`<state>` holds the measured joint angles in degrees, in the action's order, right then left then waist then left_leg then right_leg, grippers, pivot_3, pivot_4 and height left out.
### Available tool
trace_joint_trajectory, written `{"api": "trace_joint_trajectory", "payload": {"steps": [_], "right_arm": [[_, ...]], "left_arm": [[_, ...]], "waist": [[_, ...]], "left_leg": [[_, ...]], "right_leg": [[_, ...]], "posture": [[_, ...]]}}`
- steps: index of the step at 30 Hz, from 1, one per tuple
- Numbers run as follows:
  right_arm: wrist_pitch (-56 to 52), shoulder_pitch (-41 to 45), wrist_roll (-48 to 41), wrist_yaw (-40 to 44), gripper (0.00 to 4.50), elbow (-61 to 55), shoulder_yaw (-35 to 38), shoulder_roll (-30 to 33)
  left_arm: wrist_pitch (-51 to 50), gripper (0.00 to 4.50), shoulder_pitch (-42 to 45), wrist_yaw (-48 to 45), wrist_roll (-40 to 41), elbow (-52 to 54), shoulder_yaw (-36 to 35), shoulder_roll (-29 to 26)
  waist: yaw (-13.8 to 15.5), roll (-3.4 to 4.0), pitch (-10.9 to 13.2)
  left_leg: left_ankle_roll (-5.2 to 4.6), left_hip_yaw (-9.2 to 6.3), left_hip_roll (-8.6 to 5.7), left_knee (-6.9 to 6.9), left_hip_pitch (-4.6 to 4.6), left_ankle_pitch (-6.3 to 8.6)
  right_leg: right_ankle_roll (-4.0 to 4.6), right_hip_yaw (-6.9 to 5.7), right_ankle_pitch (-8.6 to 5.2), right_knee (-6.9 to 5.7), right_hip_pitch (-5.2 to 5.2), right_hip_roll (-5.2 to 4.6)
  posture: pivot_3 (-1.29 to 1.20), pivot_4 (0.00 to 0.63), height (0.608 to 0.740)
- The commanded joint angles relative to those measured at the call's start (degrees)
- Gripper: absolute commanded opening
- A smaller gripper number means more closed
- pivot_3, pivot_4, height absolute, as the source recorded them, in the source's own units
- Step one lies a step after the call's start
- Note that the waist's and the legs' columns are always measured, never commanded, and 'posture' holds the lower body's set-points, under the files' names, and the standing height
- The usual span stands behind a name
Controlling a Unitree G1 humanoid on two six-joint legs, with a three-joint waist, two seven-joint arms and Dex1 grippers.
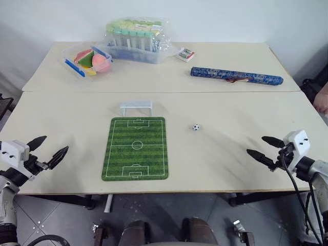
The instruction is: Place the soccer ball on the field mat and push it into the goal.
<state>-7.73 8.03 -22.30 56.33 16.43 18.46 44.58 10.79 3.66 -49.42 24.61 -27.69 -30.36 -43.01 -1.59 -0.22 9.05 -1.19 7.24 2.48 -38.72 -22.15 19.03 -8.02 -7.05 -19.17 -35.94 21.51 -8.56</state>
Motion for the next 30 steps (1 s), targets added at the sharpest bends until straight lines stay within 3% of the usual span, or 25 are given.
{"api": "trace_joint_trajectory", "payload": {"steps": [1,9,17,24,30], "right_arm": [[0.2,0.1,-1.0,-0.5,4.46,-1.6,2.2,0.7],[-6.5,7.3,0.2,-1.6,4.46,-4.2,-0.1,5.1],[-11.4,23.7,2.3,4.9,4.46,-5.3,-13.8,2.1],[-5.5,36.1,8.8,10.3,4.46,7.6,-24.0,-5.0],[3.5,45.7,16.6,11.2,4.46,27.4,-30.2,-14.1]], "left_arm": [[0.0,4.5,-0.1,0.3,0.2,1.6,-0.6,-0.4],[-8.8,4.5,0.9,3.5,3.2,6.4,-1.8,-0.9],[-6.1,4.5,4.1,-7.6,5.4,6.3,0.6,0.2],[-5.8,4.5,4.6,-22.9,10.8,5.2,1.4,1.3],[-2.4,4.5,0.9,-38.6,11.6,2.0,2.3,0.6]], "waist": [[0.0,0.0,0.0],[0.0,0.11,0.1],[-0.2,0.12,0.1],[0.0,0.13,0.2],[-1.2,0.18,0.3]], "left_leg": [[0.0,0.0,0.0,0.0,0.0,0.0],[-0.01,0.0,0.0,-0.14,-0.02,0.0],[0.03,0.05,0.08,-0.18,-0.02,0.03],[0.03,0.02,0.03,-0.22,-0.13,0.03],[0.03,0.0,-0.23,-0.29,-0.18,0.03]], "right_leg": [[0.0,0.0,0.0,0.0,0.0,0.0],[0.0,0.04,0.0,-0.05,0.0,-0.02],[0.0,0.02,0.0,-0.07,0.04,0.06],[0.0,-0.07,0.0,-0.09,0.09,0.06],[0.0,-0.17,0.0,-0.12,0.1,0.07]], "posture": [[0.0,0.15,0.74],[0.0,0.15,0.74],[0.0,0.15,0.74],[0.0,0.15,0.74],[0.0,0.15,0.74]]}}
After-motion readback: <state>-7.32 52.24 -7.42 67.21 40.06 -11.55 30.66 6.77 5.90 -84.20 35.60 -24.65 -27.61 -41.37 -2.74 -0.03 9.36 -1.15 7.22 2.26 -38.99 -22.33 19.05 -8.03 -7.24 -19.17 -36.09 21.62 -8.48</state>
